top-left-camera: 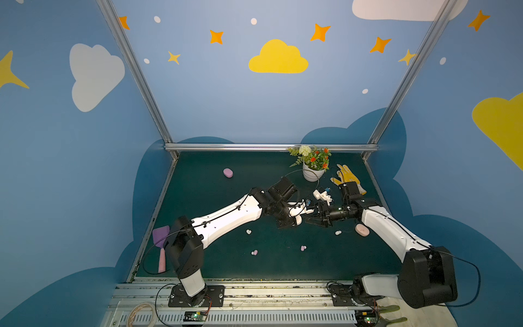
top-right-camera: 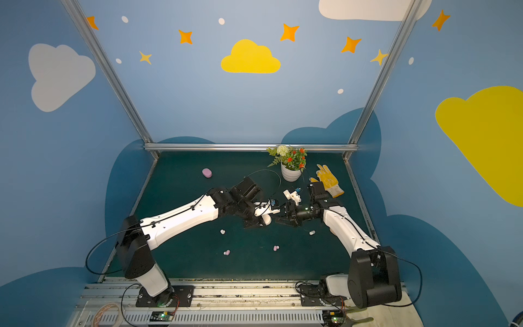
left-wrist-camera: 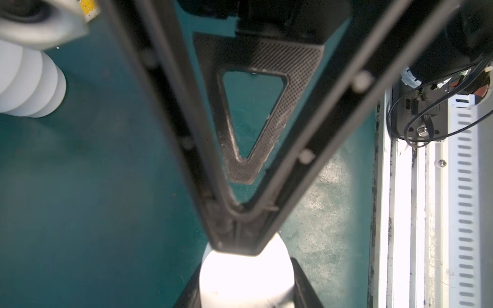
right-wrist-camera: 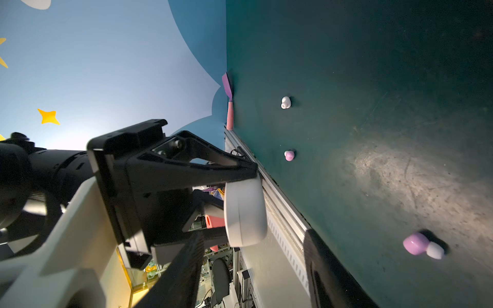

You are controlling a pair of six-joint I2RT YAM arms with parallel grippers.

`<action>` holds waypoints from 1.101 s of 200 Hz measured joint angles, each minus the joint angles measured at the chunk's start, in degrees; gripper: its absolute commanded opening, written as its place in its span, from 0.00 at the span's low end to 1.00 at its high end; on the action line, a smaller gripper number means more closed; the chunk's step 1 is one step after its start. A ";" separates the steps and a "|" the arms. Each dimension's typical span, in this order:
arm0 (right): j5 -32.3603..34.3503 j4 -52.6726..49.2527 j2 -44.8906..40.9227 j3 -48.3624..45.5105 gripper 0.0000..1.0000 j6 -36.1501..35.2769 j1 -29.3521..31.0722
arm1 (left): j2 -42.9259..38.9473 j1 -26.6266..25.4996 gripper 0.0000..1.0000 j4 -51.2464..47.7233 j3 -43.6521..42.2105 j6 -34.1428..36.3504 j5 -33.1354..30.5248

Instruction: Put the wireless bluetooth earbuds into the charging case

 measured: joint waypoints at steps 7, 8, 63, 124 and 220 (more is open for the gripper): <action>0.00 -0.13 0.35 0.35 0.54 -0.13 0.33 | 0.09 -0.11 0.12 -0.22 0.28 0.07 0.02; 0.00 -0.13 0.39 0.39 0.54 -0.13 0.35 | 0.11 -0.13 0.12 -0.22 0.33 0.07 0.02; -0.44 -1.05 2.38 1.53 0.45 -0.94 2.91 | 0.37 -0.76 0.12 -1.42 2.40 0.94 -0.02; -0.98 -1.62 2.40 1.66 0.32 -1.44 3.93 | 0.70 -1.03 0.12 -2.21 2.43 1.40 -0.02; -1.11 -2.08 3.37 2.14 0.20 -2.25 4.81 | 1.05 -1.05 0.21 -3.10 2.43 2.40 -0.37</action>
